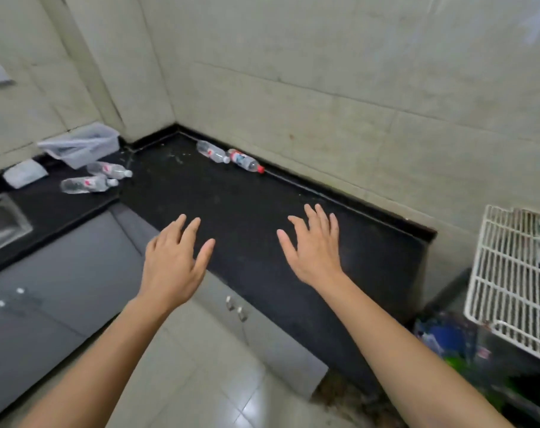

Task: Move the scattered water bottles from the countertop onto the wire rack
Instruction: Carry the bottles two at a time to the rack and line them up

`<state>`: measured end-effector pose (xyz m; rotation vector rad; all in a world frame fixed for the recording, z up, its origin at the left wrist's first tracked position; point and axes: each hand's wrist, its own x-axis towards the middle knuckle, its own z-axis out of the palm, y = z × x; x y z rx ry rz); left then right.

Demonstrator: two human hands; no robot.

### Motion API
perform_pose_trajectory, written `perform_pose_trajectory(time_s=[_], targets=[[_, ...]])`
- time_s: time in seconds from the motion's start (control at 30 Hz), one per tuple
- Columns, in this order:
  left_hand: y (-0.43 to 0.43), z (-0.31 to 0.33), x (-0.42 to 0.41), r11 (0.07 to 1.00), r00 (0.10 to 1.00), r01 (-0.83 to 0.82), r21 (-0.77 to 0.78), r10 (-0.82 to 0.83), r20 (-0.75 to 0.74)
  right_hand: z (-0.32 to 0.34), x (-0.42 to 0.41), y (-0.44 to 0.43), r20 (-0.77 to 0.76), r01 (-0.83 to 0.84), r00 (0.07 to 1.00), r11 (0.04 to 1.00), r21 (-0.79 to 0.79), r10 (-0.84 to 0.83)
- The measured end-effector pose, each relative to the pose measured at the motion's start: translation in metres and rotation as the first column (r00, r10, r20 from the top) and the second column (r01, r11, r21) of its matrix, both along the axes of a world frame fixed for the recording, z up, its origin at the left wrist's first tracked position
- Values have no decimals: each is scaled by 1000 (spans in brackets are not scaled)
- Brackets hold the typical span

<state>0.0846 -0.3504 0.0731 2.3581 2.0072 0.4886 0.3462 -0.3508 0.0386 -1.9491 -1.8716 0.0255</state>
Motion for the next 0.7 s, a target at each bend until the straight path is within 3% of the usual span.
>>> perform_pose_trajectory(time_s=[0.17, 0.4, 0.7], targets=[[32, 4, -90, 998, 997, -68, 3, 68, 34, -6, -98, 53, -5, -97, 995, 995, 15, 97], [102, -23, -147, 995, 996, -83, -55, 84, 4, -43, -155, 135, -15, -125, 992, 989, -82, 124], [275, -41, -203, 986, 989, -117, -121, 105, -101, -67, -212, 321, -88, -155, 986, 978, -140, 143]])
